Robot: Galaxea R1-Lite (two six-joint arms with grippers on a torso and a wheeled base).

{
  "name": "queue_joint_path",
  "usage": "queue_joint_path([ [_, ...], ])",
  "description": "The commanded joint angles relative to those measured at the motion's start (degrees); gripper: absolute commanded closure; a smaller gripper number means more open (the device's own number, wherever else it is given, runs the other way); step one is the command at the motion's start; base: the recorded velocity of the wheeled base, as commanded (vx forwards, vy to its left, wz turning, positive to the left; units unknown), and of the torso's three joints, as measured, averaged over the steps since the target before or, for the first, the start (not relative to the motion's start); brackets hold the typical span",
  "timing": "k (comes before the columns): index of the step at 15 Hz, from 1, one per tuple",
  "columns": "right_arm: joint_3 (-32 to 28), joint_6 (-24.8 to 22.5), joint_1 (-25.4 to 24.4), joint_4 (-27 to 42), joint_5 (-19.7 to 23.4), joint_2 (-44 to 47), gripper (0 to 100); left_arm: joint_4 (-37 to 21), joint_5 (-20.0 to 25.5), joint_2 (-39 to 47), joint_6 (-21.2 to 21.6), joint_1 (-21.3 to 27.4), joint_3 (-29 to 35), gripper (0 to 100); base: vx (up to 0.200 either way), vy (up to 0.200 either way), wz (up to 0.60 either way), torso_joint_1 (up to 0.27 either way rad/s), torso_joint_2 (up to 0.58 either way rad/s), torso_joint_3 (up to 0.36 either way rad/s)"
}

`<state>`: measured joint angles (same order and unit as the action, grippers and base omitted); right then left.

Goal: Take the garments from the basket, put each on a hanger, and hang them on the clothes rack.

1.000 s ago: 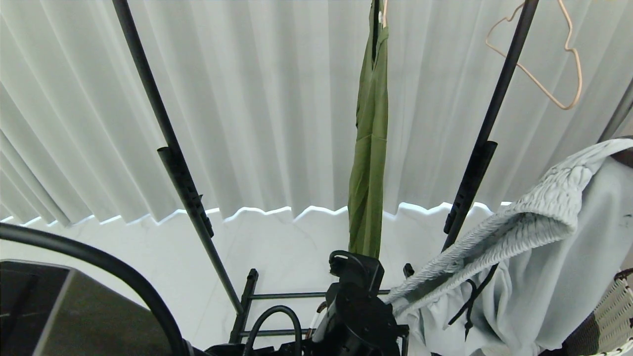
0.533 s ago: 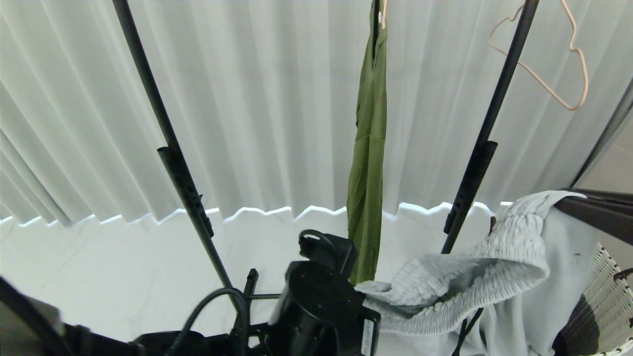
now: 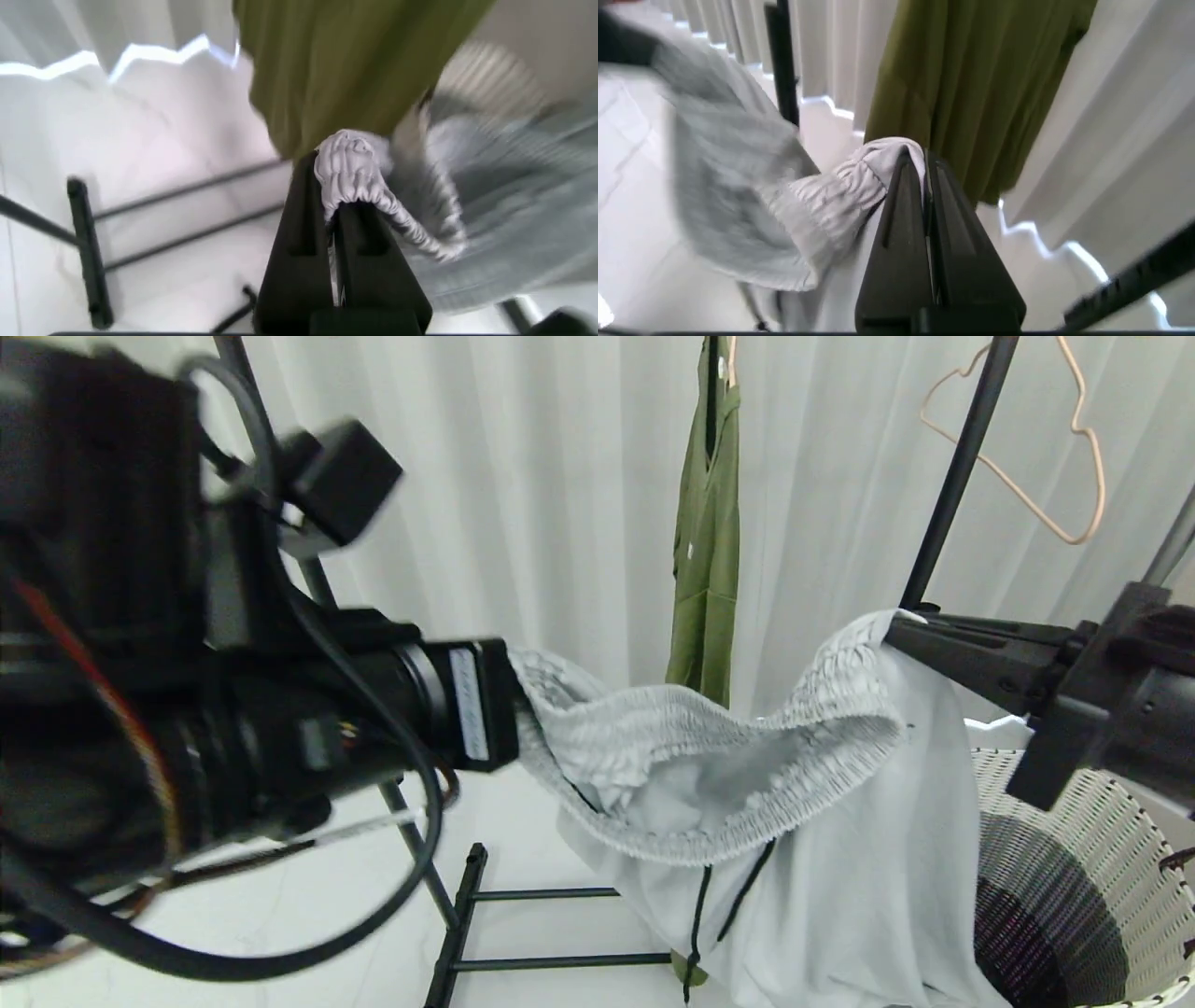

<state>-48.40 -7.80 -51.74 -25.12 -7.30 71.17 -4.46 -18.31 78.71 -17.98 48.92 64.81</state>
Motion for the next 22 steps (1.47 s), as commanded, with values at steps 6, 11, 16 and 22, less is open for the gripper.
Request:
queue_joint_path([
  [6, -18.4, 0.1, 3.9, -1.9, 3.8, 14.2, 100, -17.5, 0.4, -7.9, 0.2, -6.2, 22.9, 100, 0.000, 0.000, 0.00, 0.000, 0.00, 0.000],
  [11, -26.5, 0.0, 2.9, -1.7, 4.8, 17.5, 100, -25.6, 0.4, -7.2, 4.9, -6.2, 34.6, 100, 0.000, 0.000, 0.00, 0.000, 0.00, 0.000],
  [16, -28.0, -0.1, 2.0, 0.4, 4.5, 16.2, 100, -27.4, 0.3, -6.8, 7.9, -5.9, 35.7, 100, 0.000, 0.000, 0.00, 0.000, 0.00, 0.000],
  [22, -24.0, -0.5, 2.1, 4.7, 2.1, 7.0, 100, -27.2, -6.8, -2.8, 16.7, 1.9, 33.5, 100, 0.000, 0.000, 0.00, 0.000, 0.00, 0.000],
])
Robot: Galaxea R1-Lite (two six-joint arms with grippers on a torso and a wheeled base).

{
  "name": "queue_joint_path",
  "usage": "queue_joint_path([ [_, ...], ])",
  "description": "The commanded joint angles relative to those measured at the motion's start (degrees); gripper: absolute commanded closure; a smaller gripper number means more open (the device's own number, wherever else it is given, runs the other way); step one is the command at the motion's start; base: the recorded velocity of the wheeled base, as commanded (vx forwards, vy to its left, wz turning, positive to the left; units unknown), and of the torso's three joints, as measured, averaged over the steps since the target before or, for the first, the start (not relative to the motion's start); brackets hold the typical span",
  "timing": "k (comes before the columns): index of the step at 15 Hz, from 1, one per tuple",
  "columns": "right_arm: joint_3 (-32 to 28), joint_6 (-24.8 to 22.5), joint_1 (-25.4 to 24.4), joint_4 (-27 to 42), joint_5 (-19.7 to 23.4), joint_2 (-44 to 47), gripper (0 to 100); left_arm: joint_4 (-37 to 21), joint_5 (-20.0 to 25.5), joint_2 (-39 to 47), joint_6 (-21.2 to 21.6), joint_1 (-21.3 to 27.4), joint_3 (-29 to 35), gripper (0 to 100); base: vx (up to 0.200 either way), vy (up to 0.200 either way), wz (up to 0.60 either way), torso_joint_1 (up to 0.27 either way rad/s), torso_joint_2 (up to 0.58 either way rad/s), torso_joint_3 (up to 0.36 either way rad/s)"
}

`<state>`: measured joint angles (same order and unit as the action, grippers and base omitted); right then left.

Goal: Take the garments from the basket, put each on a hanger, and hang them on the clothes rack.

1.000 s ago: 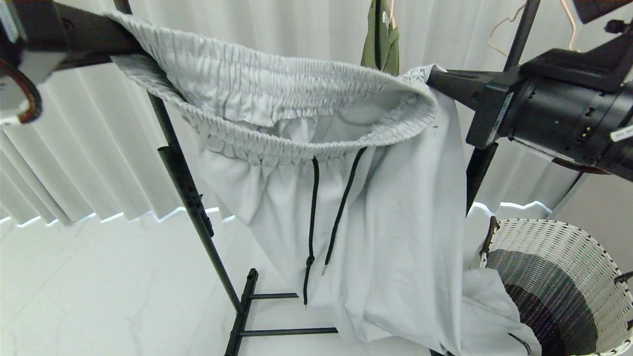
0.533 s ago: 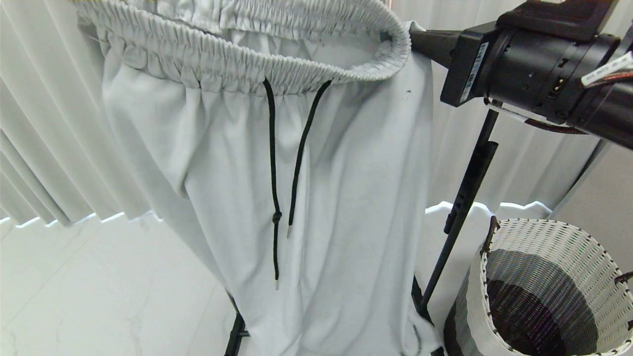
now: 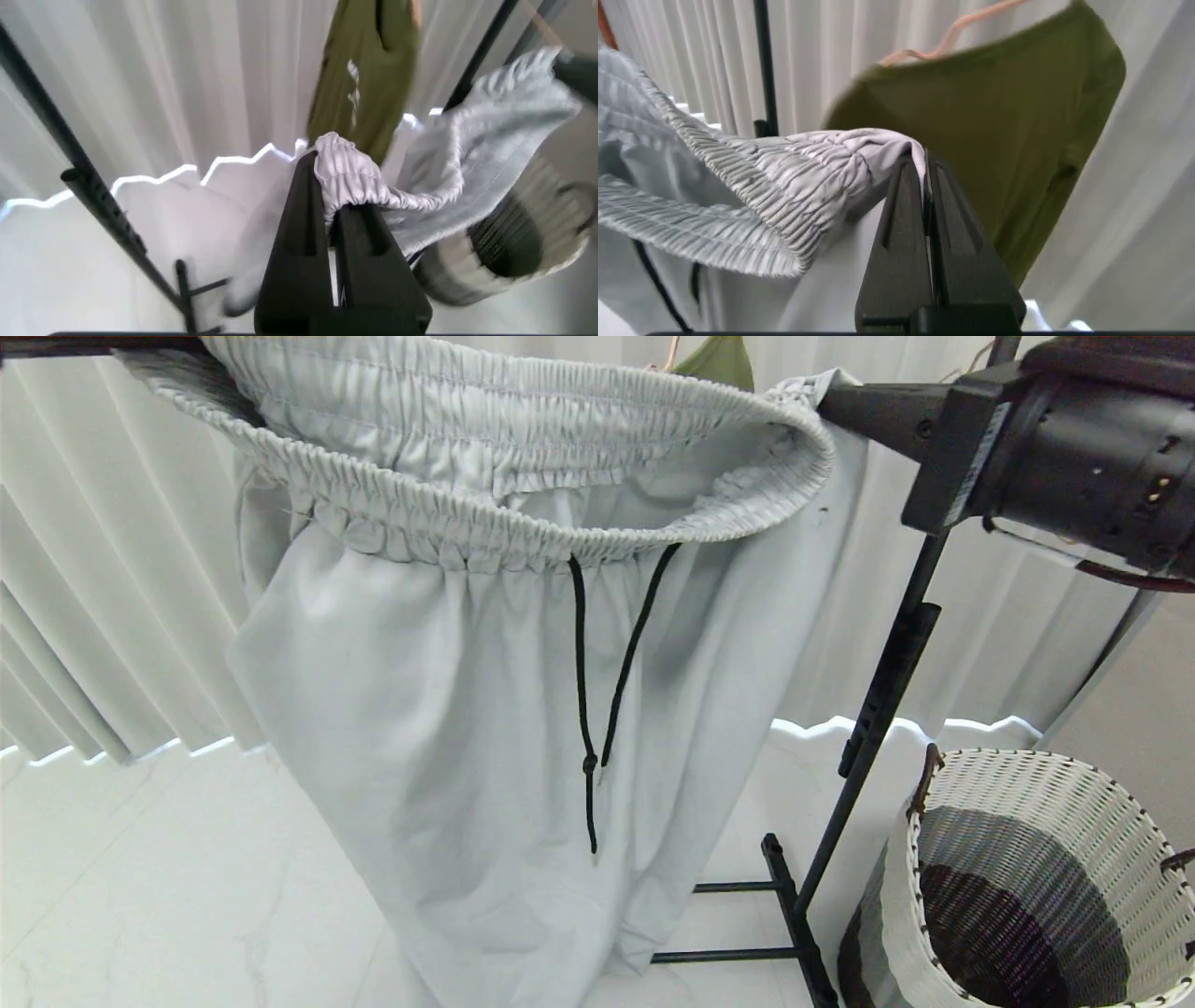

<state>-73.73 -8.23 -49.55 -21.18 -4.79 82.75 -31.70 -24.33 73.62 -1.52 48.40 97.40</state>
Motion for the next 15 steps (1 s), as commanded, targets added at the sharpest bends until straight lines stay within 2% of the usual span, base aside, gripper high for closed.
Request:
queue_joint_path([
  [1, 1.6, 0.0, 0.0, 2.1, -0.7, -6.5, 100, 0.1, -1.9, 3.3, 0.1, 4.2, 1.6, 100, 0.000, 0.000, 0.00, 0.000, 0.00, 0.000],
  [3, 1.6, 0.3, 0.6, 6.1, -0.6, -10.3, 100, 0.5, -4.0, 5.8, -0.1, 5.9, 4.1, 100, 0.000, 0.000, 0.00, 0.000, 0.00, 0.000],
  [7, 1.4, 0.2, 0.8, 8.4, -0.7, -12.9, 100, 1.3, -4.3, 7.6, 1.9, 5.7, 6.1, 100, 0.000, 0.000, 0.00, 0.000, 0.00, 0.000],
  [11, 1.5, 0.1, -0.1, 20.2, 0.0, -20.0, 100, 5.9, -4.4, 9.4, 2.8, 5.7, 8.4, 100, 0.000, 0.000, 0.00, 0.000, 0.00, 0.000],
  [12, 1.5, 0.1, -1.8, 24.2, 0.1, -21.8, 100, 6.1, -4.3, 10.2, 2.8, 5.7, 9.4, 100, 0.000, 0.000, 0.00, 0.000, 0.00, 0.000],
  [15, 1.6, 0.1, -11.2, 32.0, 0.0, -24.3, 100, 6.1, -4.2, 12.6, 2.6, 5.7, 12.6, 100, 0.000, 0.000, 0.00, 0.000, 0.00, 0.000],
])
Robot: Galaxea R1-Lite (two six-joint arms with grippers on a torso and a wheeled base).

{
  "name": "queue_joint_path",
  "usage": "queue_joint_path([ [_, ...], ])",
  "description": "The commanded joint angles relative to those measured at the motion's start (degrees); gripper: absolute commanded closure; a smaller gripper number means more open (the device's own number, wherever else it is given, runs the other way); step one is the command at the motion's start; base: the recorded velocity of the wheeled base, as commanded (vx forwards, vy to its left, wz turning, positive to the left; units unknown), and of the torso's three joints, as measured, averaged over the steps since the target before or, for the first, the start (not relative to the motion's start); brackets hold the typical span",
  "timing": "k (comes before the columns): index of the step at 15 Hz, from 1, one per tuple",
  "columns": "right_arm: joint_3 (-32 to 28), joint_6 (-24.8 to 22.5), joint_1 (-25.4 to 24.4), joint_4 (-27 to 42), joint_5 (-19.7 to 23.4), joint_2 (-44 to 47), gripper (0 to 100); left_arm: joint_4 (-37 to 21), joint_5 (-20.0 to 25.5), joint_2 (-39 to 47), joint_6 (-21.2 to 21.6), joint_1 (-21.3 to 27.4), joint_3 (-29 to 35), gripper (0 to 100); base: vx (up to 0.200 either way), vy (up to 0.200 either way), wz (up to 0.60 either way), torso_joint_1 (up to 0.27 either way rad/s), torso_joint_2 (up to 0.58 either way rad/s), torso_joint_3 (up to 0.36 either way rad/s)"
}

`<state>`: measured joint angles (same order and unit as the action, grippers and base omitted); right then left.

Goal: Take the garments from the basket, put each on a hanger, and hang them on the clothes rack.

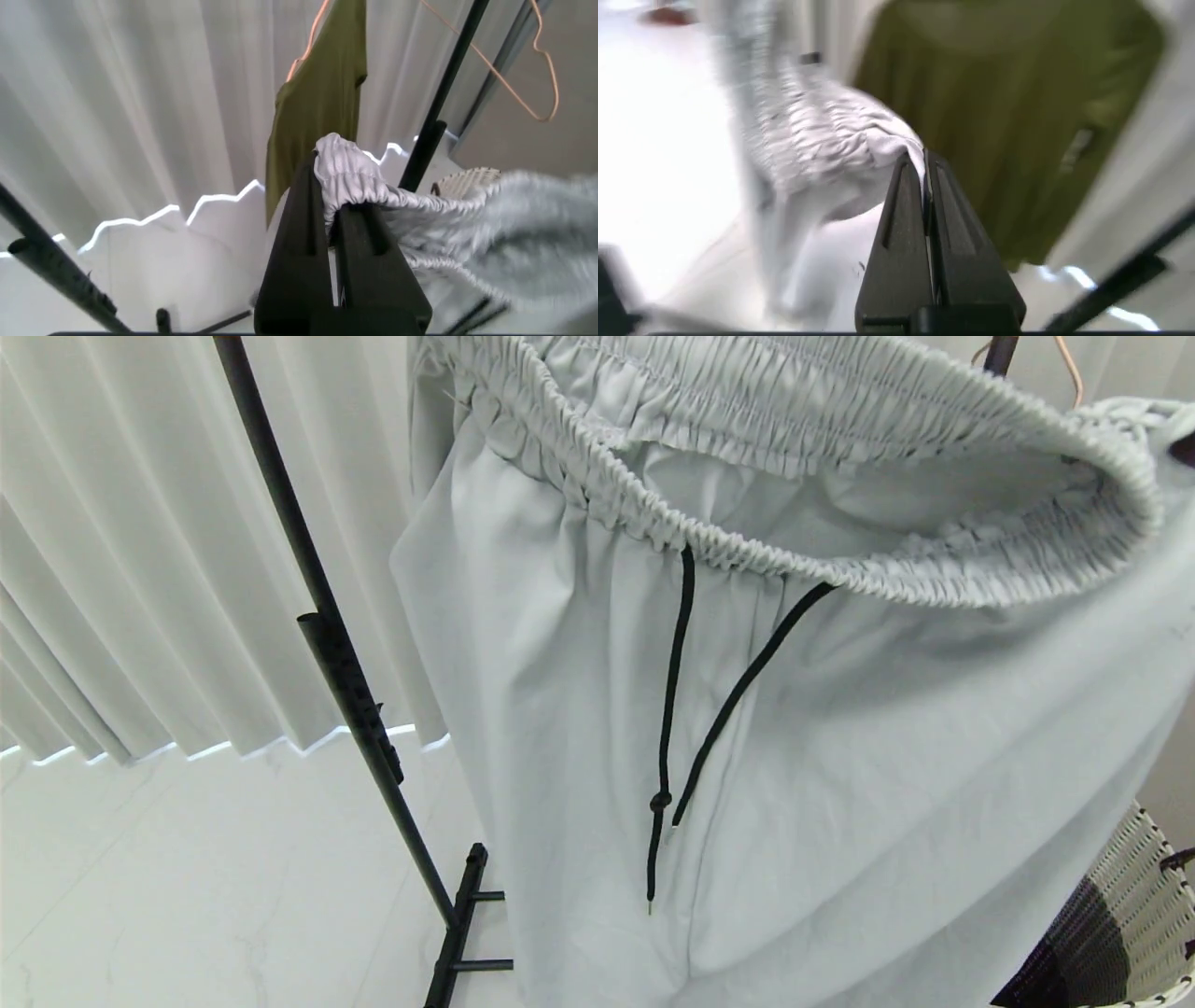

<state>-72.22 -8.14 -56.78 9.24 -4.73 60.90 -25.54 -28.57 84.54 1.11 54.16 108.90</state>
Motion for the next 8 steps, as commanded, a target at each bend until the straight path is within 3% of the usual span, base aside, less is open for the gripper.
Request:
queue_joint_path([
  [1, 0.1, 0.0, -7.4, 2.8, -0.4, -2.5, 100, 0.0, 0.0, 2.6, -0.1, 0.0, 2.1, 100, 0.000, 0.000, 0.00, 0.000, 0.00, 0.000],
  [3, 0.1, -0.1, -10.8, 4.0, -0.6, -2.4, 100, 0.0, 0.0, 4.0, 0.0, -0.1, 4.0, 100, 0.000, 0.000, 0.00, 0.000, 0.00, 0.000],
  [7, 1.3, -0.1, -10.9, 4.2, -1.3, -2.7, 100, -0.1, 0.0, 4.0, 0.4, -0.1, 4.7, 100, 0.000, 0.000, 0.00, 0.000, 0.00, 0.000],
  [8, 1.8, -0.4, -9.9, 3.9, -4.4, -2.7, 100, -1.4, -0.1, 3.0, 0.5, -0.1, 4.6, 100, 0.000, 0.000, 0.00, 0.000, 0.00, 0.000],
])
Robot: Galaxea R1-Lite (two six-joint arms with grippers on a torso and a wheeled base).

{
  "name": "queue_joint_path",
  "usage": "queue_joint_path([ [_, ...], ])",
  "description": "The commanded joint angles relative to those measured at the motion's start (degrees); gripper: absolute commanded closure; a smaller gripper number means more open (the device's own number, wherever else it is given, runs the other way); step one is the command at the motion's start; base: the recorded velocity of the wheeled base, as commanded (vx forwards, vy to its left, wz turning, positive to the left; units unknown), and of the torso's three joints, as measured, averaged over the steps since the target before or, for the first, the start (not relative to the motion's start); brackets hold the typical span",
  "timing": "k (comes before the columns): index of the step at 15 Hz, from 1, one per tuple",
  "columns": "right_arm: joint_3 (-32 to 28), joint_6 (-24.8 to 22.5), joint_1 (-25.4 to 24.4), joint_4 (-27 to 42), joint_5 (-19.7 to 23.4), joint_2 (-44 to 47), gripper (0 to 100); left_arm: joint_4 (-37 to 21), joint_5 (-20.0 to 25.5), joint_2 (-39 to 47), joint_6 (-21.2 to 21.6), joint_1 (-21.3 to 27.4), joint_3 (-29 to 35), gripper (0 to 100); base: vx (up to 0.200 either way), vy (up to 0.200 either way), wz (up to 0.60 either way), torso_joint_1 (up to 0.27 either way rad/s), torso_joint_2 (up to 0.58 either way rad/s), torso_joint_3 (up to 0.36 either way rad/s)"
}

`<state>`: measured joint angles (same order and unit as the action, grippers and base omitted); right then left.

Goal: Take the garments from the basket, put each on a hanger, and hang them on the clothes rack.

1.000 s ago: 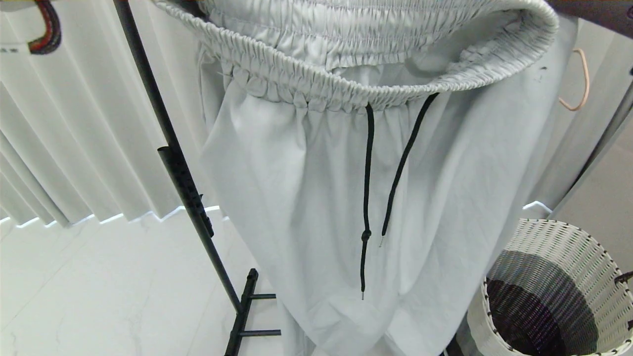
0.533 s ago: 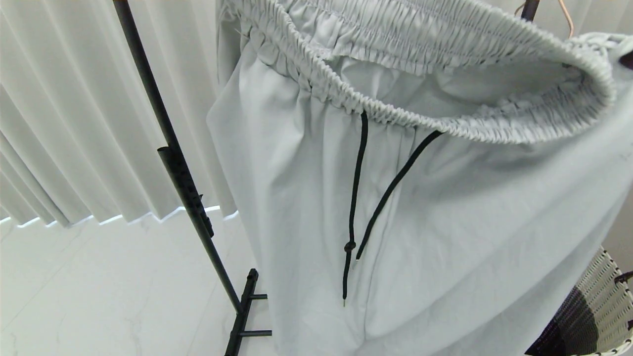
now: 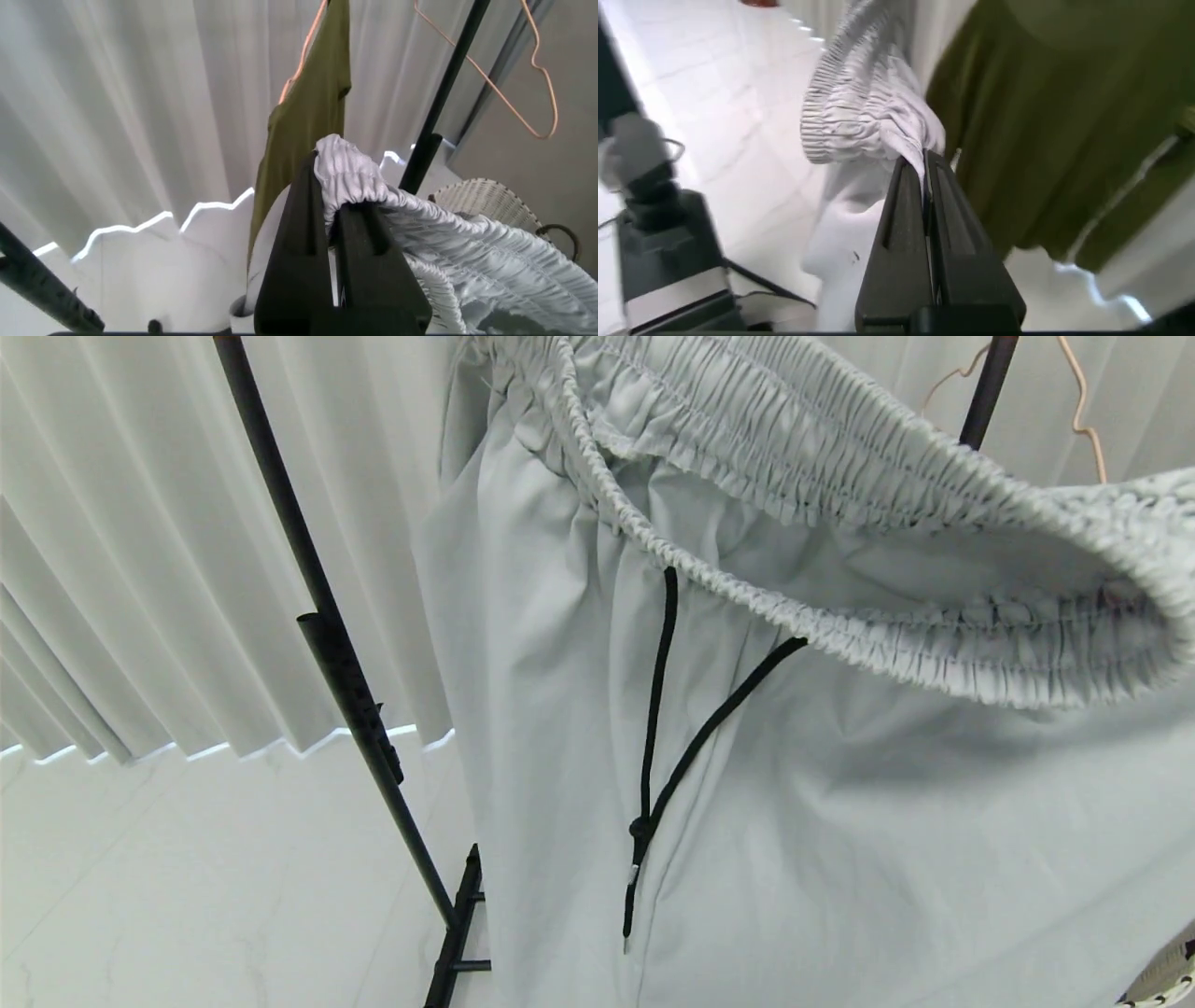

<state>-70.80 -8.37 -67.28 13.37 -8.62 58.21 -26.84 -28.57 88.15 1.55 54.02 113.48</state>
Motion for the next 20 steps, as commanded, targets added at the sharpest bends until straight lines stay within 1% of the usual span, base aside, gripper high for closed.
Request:
queue_joint_path([
  [1, 0.7, -0.2, 2.0, -0.5, -2.0, 0.1, 100, -3.5, -0.1, -1.5, 0.0, 0.0, 0.1, 100, 0.000, 0.000, 0.00, 0.000, 0.00, 0.000],
  [3, 0.7, -0.2, 6.1, -1.5, -1.9, 0.6, 100, -13.4, -0.1, -5.3, 0.0, 0.1, -0.9, 100, 0.000, 0.000, 0.00, 0.000, 0.00, 0.000],
  [4, 0.7, -0.2, 8.0, -2.6, -1.9, 1.4, 100, -17.0, -0.1, -7.0, 0.0, 0.1, -1.7, 100, 0.000, 0.000, 0.00, 0.000, 0.00, 0.000],
  [5, 0.7, -0.2, 9.8, -5.2, -1.9, 2.7, 100, -18.1, 0.0, -8.4, 0.0, 0.2, -2.8, 100, 0.000, 0.000, 0.00, 0.000, 0.00, 0.000],
  [6, 0.8, -0.1, 11.4, -8.6, -1.9, 4.5, 100, -18.1, 0.0, -9.3, 0.0, 0.4, -3.8, 100, 0.000, 0.000, 0.00, 0.000, 0.00, 0.000],
  [7, 0.8, 0.0, 12.0, -10.0, -1.9, 5.3, 100, -18.1, 0.0, -9.7, -0.1, 0.6, -4.0, 100, 0.000, 0.000, 0.00, 0.000, 0.00, 0.000],
  [8, 0.7, 0.2, 13.6, -16.2, -1.8, 9.0, 100, -18.1, 0.3, -10.9, -0.1, 3.6, -4.8, 100, 0.000, 0.000, 0.00, 0.000, 0.00, 0.000],
  [9, 0.2, 0.3, 14.1, -20.1, -1.8, 11.7, 100, -18.1, 0.3, -11.9, -0.1, 6.7, -5.6, 100, 0.000, 0.000, 0.00, 0.000, 0.00, 0.000],
  [11, -1.1, 0.3, 14.7, -25.8, -1.7, 16.1, 100, -18.1, 0.3, -13.7, -0.1, 10.5, -6.9, 100, 0.000, 0.000, 0.00, 0.000, 0.00, 0.000],
  [12, -2.2, 0.3, 14.7, -27.3, -1.7, 17.9, 100, -18.1, 0.4, -14.3, -0.1, 12.5, -6.8, 100, 0.000, 0.000, 0.00, 0.000, 0.00, 0.000],
  [16, -5.7, 1.0, 14.8, -27.7, 0.1, 21.9, 100, -18.1, 0.4, -16.3, -0.1, 21.6, -6.7, 100, 0.000, 0.000, 0.00, 0.000, 0.00, 0.000],
  [17, -5.7, 1.0, 14.8, -27.7, 0.1, 22.2, 100, -18.1, 0.4, -16.5, -0.1, 22.7, -6.8, 100, 0.000, 0.000, 0.00, 0.000, 0.00, 0.000],
  [20, -5.7, 1.0, 14.8, -27.7, 0.1, 21.9, 100, -18.1, 0.4, -16.6, -0.1, 22.9, -6.7, 100, 0.000, 0.000, 0.00, 0.000, 0.00, 0.000],
])
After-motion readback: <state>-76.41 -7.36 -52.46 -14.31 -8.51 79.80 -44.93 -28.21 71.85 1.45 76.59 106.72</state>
